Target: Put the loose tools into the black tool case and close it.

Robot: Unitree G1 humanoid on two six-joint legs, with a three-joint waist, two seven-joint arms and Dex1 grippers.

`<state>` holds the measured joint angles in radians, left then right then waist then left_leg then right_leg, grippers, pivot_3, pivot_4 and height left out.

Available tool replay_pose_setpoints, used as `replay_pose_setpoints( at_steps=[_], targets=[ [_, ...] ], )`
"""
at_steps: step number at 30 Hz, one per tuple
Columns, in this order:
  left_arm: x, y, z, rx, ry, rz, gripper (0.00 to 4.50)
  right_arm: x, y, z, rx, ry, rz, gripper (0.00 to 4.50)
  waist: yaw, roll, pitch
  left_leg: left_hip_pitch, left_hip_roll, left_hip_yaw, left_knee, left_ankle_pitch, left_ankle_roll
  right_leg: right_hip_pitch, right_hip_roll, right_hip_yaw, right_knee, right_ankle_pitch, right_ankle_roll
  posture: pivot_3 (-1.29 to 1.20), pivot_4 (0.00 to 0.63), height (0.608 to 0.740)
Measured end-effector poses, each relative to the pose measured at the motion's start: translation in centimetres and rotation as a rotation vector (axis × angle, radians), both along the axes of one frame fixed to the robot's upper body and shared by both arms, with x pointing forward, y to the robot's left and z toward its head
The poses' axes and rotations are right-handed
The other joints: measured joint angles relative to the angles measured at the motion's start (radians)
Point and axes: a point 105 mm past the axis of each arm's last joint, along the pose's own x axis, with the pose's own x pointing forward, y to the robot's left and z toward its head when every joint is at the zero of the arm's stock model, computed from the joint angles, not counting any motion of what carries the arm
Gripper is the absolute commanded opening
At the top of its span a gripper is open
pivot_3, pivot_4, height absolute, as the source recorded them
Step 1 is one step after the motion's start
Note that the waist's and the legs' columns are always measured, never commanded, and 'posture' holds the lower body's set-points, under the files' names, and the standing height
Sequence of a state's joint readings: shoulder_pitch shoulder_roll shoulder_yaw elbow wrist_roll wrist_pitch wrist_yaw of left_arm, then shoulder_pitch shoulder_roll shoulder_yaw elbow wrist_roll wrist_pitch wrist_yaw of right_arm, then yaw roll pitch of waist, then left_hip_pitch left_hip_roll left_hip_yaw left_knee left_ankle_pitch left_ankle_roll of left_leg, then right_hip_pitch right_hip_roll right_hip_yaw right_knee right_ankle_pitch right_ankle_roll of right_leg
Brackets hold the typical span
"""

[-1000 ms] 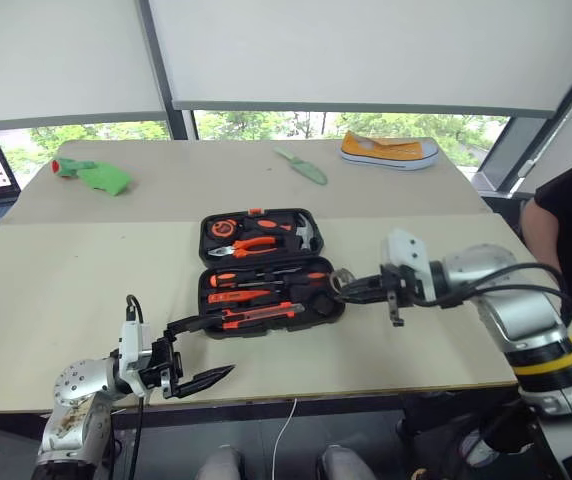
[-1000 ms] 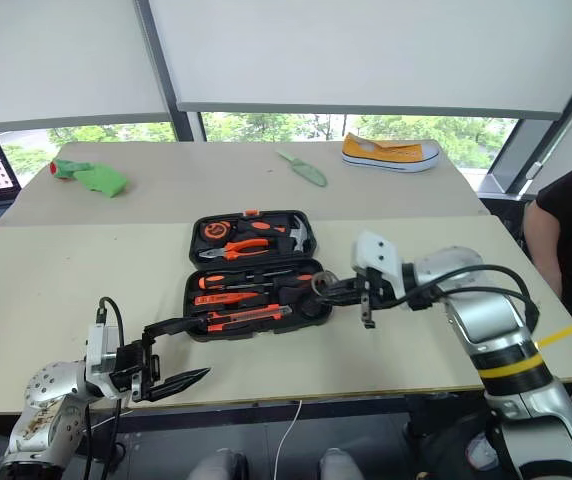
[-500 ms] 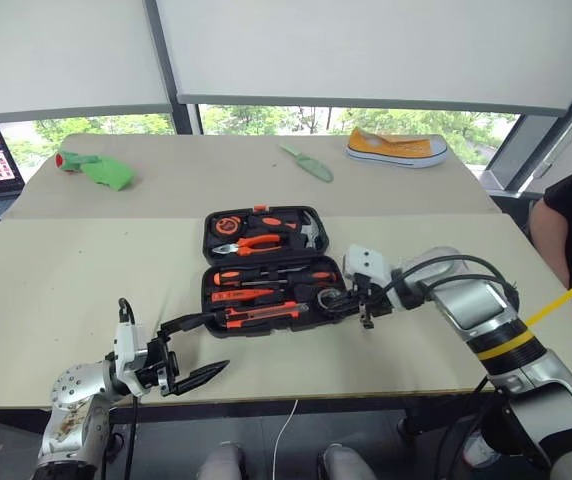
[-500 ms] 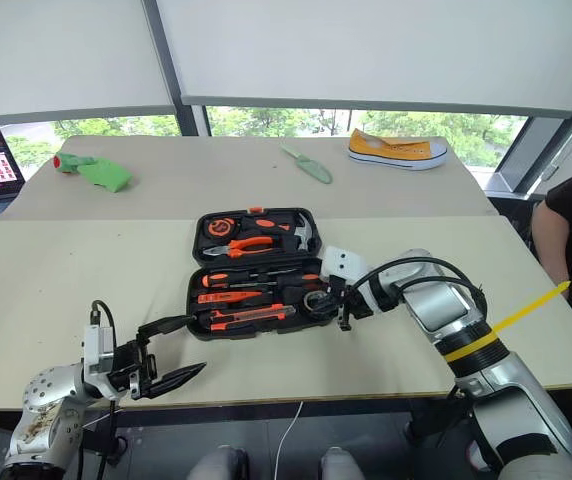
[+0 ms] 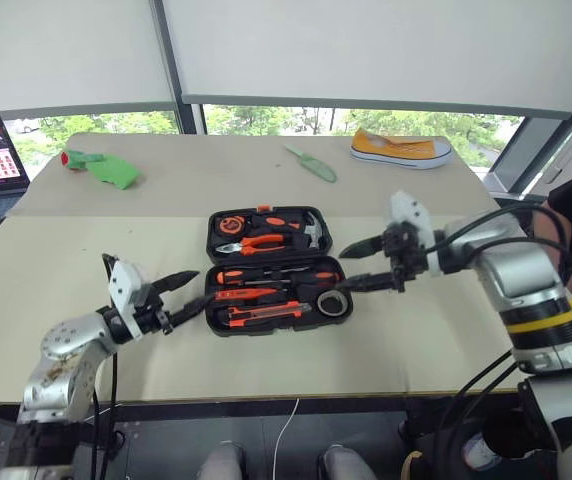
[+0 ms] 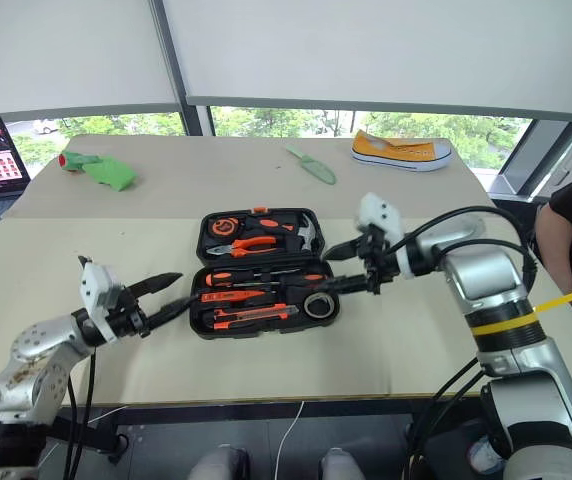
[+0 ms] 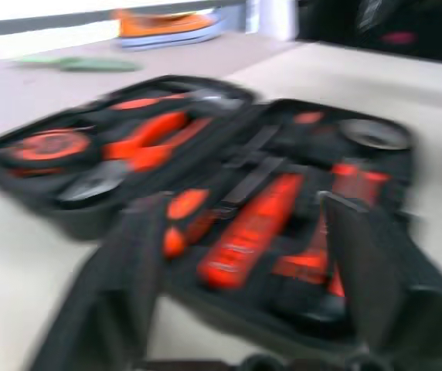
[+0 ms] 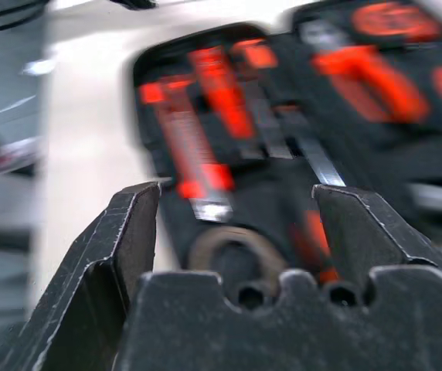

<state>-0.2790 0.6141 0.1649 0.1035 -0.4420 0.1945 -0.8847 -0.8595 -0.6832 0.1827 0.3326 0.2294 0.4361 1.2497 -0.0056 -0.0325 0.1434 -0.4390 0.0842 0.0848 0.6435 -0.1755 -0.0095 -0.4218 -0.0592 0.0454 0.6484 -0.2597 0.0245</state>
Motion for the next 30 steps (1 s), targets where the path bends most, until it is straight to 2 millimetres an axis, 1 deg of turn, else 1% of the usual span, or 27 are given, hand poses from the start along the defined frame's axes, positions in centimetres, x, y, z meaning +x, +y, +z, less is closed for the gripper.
replay_pose_setpoints(
  at_steps=[1,2,3,5,6,7,8,9,12,13,14,18,22,25,30],
  targets=[
    [0.9,0.1,0.2,0.009,0.009,0.036,1.69,1.1,-0.5,-0.6,-0.012,-0.019,-0.058,2.74,-0.001,0.0,0.0,0.0,0.0,0.0,0.0,0.0,0.0,0.0,0.0,0.0,0.0,0.0,0.0,0.0,0.15,0.74],
    [1.5,0.2,0.4,0.015,0.014,0.064,1.26,1.9,-0.9,-1.2,-0.027,-0.036,-0.1,2.33,-0.002,0.0,0.0,0.0,0.0,0.0,0.0,0.0,0.0,0.0,0.0,0.0,0.0,0.0,0.0,0.0,0.15,0.74],
    [2.6,0.3,0.3,0.043,0.037,0.117,0.9,3.2,-1.5,-2.4,-0.064,-0.07,-0.169,1.99,-0.004,0.0,0.0,-0.001,-0.001,0.0,-0.001,0.0,0.0,0.0,0.0,0.001,0.0,0.0,0.001,0.0,0.15,0.74],
    [3.9,0.4,-0.4,0.091,0.081,0.172,0.18,4.7,-1.7,-3.6,-0.114,-0.113,-0.226,1.29,-0.009,0.0,0.001,-0.001,-0.001,0.0,-0.001,0.001,0.0,-0.001,0.0,0.001,0.0,0.001,0.001,0.0,0.15,0.74],
    [4.5,0.1,-1.2,0.13,0.11,0.187,0.0,5.5,-1.6,-4.3,-0.146,-0.144,-0.25,1.0,-0.013,0.0,0.001,-0.001,-0.001,0.0,-0.001,0.0,0.0,-0.001,0.0,0.002,0.0,0.001,0.001,0.0,0.15,0.74],
    [4.8,-0.3,-1.6,0.148,0.131,0.188,0.0,5.9,-1.4,-4.8,-0.171,-0.162,-0.257,0.7,-0.015,0.0,0.001,-0.002,-0.001,0.0,-0.003,0.0,0.0,-0.002,0.0,0.002,0.0,0.001,0.001,0.0,0.15,0.74],
    [5.0,-0.4,-2.0,0.167,0.151,0.189,0.0,6.2,-1.2,-5.4,-0.187,-0.171,-0.257,0.14,-0.014,0.0,0.001,-0.002,-0.001,0.0,-0.003,0.0,0.0,-0.002,0.0,0.001,0.0,0.001,0.001,0.0,0.15,0.74],
    [5.1,-0.5,-2.3,0.175,0.166,0.189,0.0,6.4,-0.8,-5.8,-0.187,-0.179,-0.255,0.06,-0.014,0.0,0.001,-0.002,-0.001,0.0,-0.004,0.0,0.0,-0.002,0.0,0.001,0.0,0.001,0.001,0.0,0.15,0.74],
    [5.6,-0.7,-2.5,0.177,0.19,0.19,0.0,6.4,0.9,-6.5,-0.175,-0.199,-0.199,0.06,-0.012,0.0,0.002,-0.002,-0.001,0.0,-0.004,0.0,0.0,-0.002,0.0,0.001,0.0,0.001,0.001,0.0,0.15,0.74],
    [5.6,-0.7,-2.5,0.177,0.191,0.191,0.0,6.4,1.0,-6.5,-0.173,-0.2,-0.196,0.06,-0.012,0.0,0.002,-0.002,-0.001,0.0,-0.004,0.0,0.0,-0.002,0.0,0.001,0.0,0.001,0.001,0.0,0.15,0.74],
    [5.6,-0.9,-2.5,0.175,0.192,0.189,0.0,6.3,1.8,-6.5,-0.165,-0.21,-0.169,0.06,-0.012,0.0,0.002,-0.002,-0.001,0.0,-0.004,0.001,0.0,-0.002,0.0,0.001,0.0,0.001,0.001,0.0,0.15,0.74],
    [5.5,-0.6,-2.6,0.16,0.197,0.186,0.0,6.2,2.6,-6.1,-0.12,-0.219,-0.136,0.06,-0.01,0.0,0.002,-0.001,-0.001,0.0,-0.004,0.001,-0.001,-0.001,0.0,0.001,0.001,0.001,0.001,0.0,0.15,0.74],
    [5.2,-0.5,-2.5,0.122,0.199,0.171,0.0,5.7,2.9,-6.2,-0.096,-0.19,-0.089,0.06,-0.012,0.0,0.002,-0.002,-0.001,0.0,-0.004,0.001,-0.001,-0.002,0.0,0.001,0.001,0.001,0.001,0.0,0.15,0.74],
    [4.9,-0.6,-2.5,0.062,0.222,0.141,0.0,5.1,2.7,-6.3,-0.079,-0.158,-0.051,0.06,-0.011,0.0,0.002,-0.002,-0.001,0.0,-0.004,0.001,-0.001,-0.001,0.0,0.001,0.0,0.001,0.001,0.0,0.15,0.74],
    [3.7,-0.7,-2.9,0.019,0.315,0.055,0.0,3.1,2.2,-7.0,-0.054,-0.091,0.032,0.06,-0.007,0.0,0.002,-0.002,-0.001,0.0,-0.004,0.0,-0.001,-0.001,0.0,0.0,0.0,0.001,0.001,0.0,0.15,0.74]
  ],
)
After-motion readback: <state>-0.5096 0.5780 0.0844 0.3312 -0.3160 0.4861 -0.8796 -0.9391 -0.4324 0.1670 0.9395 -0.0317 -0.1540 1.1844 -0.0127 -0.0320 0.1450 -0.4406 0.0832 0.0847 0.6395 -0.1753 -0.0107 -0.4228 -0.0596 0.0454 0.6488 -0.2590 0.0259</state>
